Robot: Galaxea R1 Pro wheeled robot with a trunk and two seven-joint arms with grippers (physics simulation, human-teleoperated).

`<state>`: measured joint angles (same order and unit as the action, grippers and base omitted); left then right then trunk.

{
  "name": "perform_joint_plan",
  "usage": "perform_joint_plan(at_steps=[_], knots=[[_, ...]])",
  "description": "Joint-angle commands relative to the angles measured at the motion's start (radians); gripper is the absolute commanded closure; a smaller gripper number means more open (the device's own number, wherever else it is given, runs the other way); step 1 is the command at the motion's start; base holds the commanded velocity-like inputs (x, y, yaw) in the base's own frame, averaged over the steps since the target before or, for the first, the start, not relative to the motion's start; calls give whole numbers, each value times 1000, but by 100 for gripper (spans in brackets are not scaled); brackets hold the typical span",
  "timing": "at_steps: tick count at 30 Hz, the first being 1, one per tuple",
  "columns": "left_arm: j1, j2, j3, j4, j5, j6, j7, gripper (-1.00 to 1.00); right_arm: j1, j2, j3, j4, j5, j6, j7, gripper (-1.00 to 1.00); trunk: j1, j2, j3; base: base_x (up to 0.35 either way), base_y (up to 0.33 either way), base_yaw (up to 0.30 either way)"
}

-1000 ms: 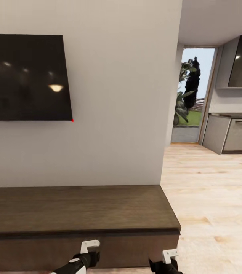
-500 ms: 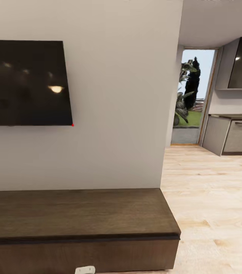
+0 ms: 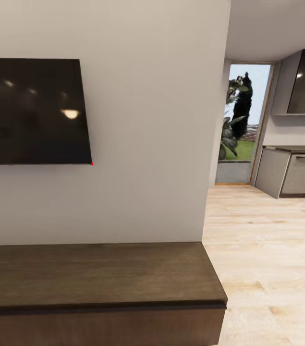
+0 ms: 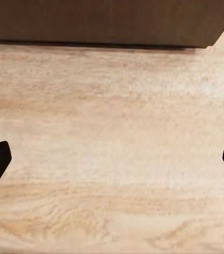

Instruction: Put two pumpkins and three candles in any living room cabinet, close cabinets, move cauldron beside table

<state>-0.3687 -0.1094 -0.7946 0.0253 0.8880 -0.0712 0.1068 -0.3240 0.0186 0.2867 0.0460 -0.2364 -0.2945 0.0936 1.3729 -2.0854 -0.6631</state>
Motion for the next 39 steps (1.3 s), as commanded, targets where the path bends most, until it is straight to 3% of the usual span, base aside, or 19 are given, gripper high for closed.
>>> perform_joint_plan(at_steps=[1, 19, 29, 32, 37, 39], knots=[[0, 0, 0, 3, 0, 0, 0, -100, 0, 0, 0, 0, 0, 0, 0, -100, -4, 7, 3, 0, 0, 0], [28, -1, 0, 27, -3, 0, -2, -100, 23, 6, 0, 0, -2, -3, -3, -100, -73, 133, 48, 0, 0, 23], [57, 0, -1, 27, -2, -1, -8, -100, 27, 6, 0, 2, -1, -3, -3, -100, -73, 133, 32, 0, 0, 78], [58, 23, -2, 28, -3, -4, -7, -100, 27, 6, 0, 2, -1, -2, -3, -100, -73, 133, 27, 0, 0, 78], [57, 105, -3, 28, -3, -5, -6, -100, 28, 6, 0, 2, 1, -2, -3, -100, -73, 133, 19, 0, 0, 78], [57, 116, -4, 28, -3, -5, -6, -100, 28, 6, 0, 2, 1, -2, -3, -100, -73, 133, 16, 0, 0, 78]])
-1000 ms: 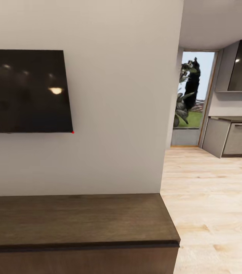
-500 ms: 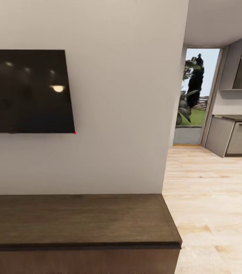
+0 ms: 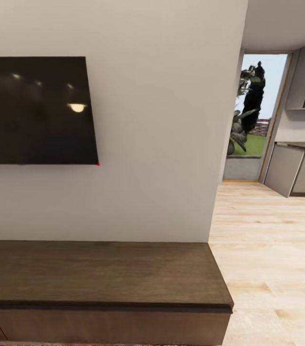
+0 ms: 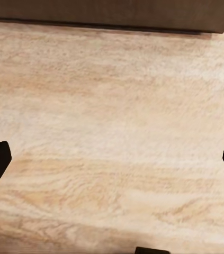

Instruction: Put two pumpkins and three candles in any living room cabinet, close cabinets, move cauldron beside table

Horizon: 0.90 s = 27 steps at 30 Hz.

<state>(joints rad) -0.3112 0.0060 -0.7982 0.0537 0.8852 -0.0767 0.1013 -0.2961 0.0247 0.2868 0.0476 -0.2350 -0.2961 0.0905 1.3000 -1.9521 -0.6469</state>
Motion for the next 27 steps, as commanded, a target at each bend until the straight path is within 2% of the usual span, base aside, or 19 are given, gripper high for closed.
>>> perform_joint_plan(at_steps=[1, 27], knots=[[0, 3, 0, 0, 0, 0, 0, -100, 0, 0, 0, 0, 0, 0, 0, -100, 0, 0, -2, 0, 0, 78], [0, 6, -1, 0, 0, 0, 0, -100, 0, 1, 0, -2, 0, -6, 1, -100, 0, 0, -43, 0, 0, 78]])
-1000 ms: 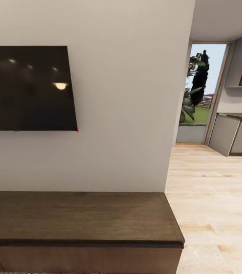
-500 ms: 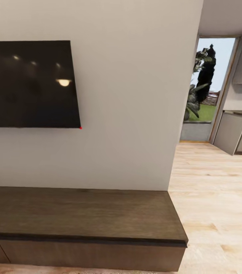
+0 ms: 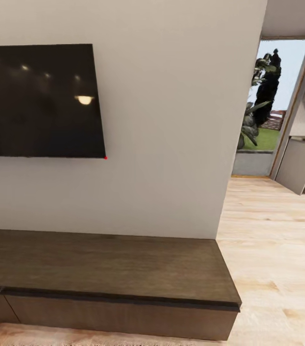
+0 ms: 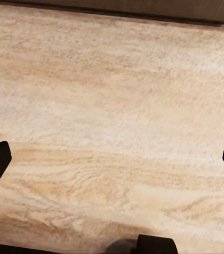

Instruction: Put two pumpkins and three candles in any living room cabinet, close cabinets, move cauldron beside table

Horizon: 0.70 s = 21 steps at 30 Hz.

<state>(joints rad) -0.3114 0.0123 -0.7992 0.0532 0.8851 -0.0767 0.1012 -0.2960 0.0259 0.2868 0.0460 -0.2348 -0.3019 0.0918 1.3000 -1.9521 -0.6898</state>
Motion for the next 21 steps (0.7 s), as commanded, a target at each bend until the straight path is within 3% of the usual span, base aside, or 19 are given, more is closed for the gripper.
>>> perform_joint_plan(at_steps=[1, 21], knots=[[0, 0, 0, 0, 0, 0, 0, -100, 0, 0, 0, 0, 0, 0, 0, -100, 0, 0, -2, 0, 0, 78], [0, 0, 0, 0, 0, 0, 0, -100, 0, 0, 0, 0, 2, -2, 0, -100, 0, 0, -33, 0, 0, 75]])
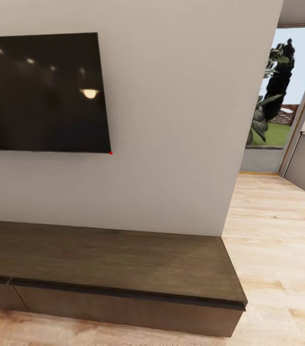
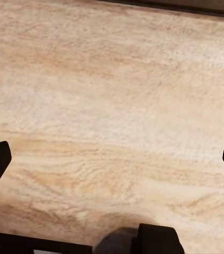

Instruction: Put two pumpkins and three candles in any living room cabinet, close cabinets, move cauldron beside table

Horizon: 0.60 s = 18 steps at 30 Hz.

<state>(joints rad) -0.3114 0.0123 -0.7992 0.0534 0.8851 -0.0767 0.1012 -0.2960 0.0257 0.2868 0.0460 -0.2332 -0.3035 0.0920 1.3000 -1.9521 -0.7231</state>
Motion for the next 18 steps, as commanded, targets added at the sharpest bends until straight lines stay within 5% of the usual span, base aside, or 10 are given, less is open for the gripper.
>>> perform_joint_plan(at_steps=[1, 18], knots=[[0, 0, 0, 0, 0, 0, 0, -100, 0, 0, 0, 0, 0, 0, 0, -100, 0, 0, -2, 0, 0, 66], [0, 0, 0, 0, 0, 0, 0, -100, 0, 0, 0, 0, 0, 0, -1, -100, 0, 0, -29, 0, 0, 63]])
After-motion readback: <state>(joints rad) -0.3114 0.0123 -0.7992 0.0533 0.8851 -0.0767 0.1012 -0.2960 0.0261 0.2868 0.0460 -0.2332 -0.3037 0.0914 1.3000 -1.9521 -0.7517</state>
